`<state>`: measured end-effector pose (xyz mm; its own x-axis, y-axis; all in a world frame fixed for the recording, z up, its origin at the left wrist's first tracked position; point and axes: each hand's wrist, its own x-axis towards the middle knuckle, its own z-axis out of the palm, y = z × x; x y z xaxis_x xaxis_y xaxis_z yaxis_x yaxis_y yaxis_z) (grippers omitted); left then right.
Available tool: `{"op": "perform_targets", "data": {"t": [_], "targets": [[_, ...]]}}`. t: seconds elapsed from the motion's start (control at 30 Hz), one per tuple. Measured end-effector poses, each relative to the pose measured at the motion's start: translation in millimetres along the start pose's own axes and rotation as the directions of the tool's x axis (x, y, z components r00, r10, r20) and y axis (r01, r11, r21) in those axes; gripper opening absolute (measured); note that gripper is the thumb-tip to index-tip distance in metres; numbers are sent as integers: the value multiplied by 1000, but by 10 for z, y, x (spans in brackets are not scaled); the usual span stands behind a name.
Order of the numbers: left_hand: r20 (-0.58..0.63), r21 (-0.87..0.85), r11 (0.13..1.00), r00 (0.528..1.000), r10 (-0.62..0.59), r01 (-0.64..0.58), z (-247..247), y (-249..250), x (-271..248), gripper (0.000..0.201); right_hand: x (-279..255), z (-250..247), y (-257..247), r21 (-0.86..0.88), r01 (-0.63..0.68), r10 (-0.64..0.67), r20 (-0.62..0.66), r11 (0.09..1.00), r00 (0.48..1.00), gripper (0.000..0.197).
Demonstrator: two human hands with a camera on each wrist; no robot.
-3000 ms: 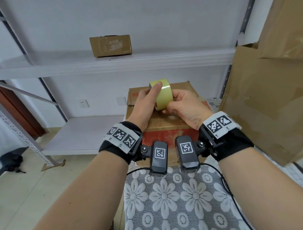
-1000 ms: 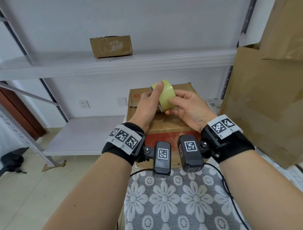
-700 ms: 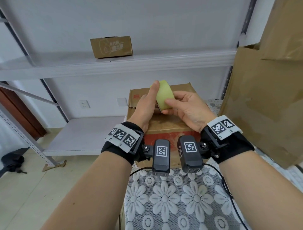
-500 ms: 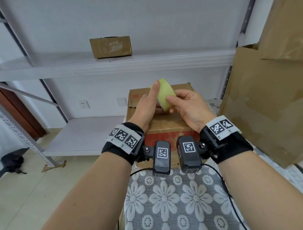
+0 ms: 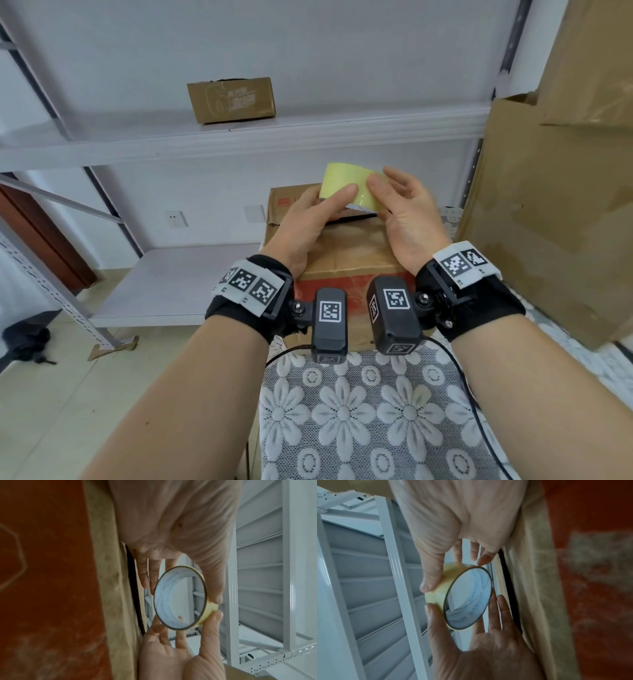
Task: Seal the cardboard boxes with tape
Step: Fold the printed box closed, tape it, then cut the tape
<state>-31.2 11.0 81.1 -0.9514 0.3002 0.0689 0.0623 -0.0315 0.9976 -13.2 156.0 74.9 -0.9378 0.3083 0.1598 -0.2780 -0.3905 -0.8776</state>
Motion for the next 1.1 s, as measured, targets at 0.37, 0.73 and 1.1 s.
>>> {"op": "perform_targets", "data": {"t": [0.37,0.73,1.1], "targets": [[-63,63,997,997,36,-32,9,-71,18,69,-46,22,-89,34,-193,185,166,981,969,27],[45,223,970,995,89,-97,16,-92,36,98,-108,15,-77,75,-179,142,352,981,925,11],[-16,187,976,994,112,-108,5,-130,37,103,-131,17,-47,-88,-96,126,459,991,880,22]]}}
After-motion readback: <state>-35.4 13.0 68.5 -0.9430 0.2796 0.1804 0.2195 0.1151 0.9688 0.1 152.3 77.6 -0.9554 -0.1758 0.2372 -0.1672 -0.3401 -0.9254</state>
